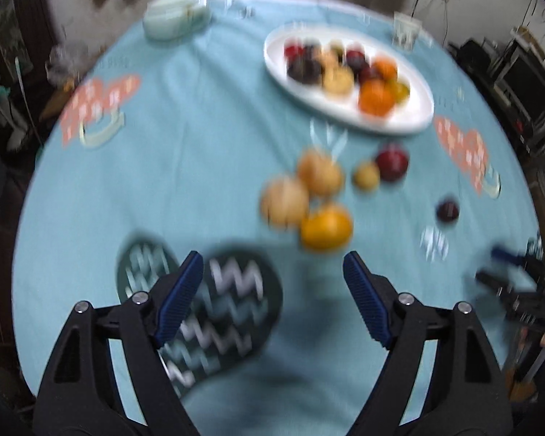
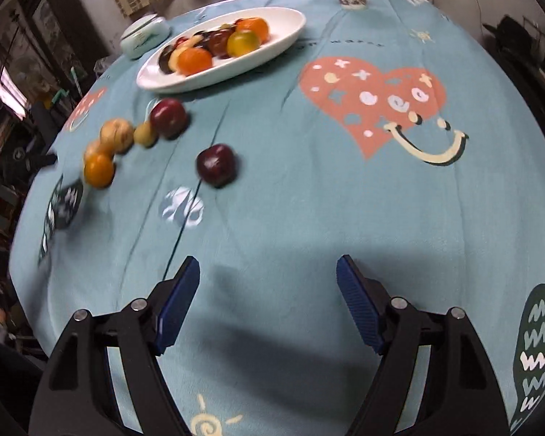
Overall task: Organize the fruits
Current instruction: 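Grasp a red plum with the right gripper while the left gripper grasps a brown pear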
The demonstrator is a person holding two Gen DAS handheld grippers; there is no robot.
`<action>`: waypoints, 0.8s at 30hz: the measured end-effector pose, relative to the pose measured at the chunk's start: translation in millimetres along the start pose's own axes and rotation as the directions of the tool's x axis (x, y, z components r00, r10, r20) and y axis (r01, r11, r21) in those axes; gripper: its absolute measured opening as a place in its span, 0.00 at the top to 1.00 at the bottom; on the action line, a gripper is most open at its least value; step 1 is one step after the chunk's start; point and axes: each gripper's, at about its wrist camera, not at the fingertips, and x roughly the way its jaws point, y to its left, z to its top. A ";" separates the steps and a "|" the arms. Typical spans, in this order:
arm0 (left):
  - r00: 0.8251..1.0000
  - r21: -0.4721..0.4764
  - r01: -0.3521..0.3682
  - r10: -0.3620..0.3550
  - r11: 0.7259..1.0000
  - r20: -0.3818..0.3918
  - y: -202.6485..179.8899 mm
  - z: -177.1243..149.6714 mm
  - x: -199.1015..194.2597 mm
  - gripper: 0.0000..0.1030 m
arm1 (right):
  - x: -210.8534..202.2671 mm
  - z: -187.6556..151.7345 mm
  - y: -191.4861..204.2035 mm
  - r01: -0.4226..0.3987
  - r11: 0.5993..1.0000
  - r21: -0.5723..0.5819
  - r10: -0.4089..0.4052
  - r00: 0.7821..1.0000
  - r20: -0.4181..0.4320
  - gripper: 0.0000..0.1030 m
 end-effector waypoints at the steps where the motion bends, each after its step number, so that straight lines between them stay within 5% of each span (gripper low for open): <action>1: 1.000 -0.005 0.010 -0.010 1.000 -0.018 -1.0 -8.2 2.5 0.22 | -1.3 0.9 4.6 0.004 1.000 -0.013 -0.004 1.000 0.010 0.24; 16: 0.999 -0.032 0.045 -0.045 0.998 0.004 -6.8 -29.8 -19.0 0.22 | 43.1 62.7 33.4 0.048 0.990 -0.130 -0.048 0.999 0.001 0.25; 20: 0.998 -0.058 0.058 -0.058 0.997 -0.003 -7.0 -25.1 -14.6 0.22 | 49.5 64.1 43.2 0.056 0.977 -0.205 -0.065 0.997 -0.038 0.70; 24: 0.997 -0.094 0.071 -0.073 0.993 -0.017 -15.5 -10.7 0.8 0.22 | 31.8 59.5 39.9 0.008 0.981 -0.195 -0.015 0.999 -0.034 0.69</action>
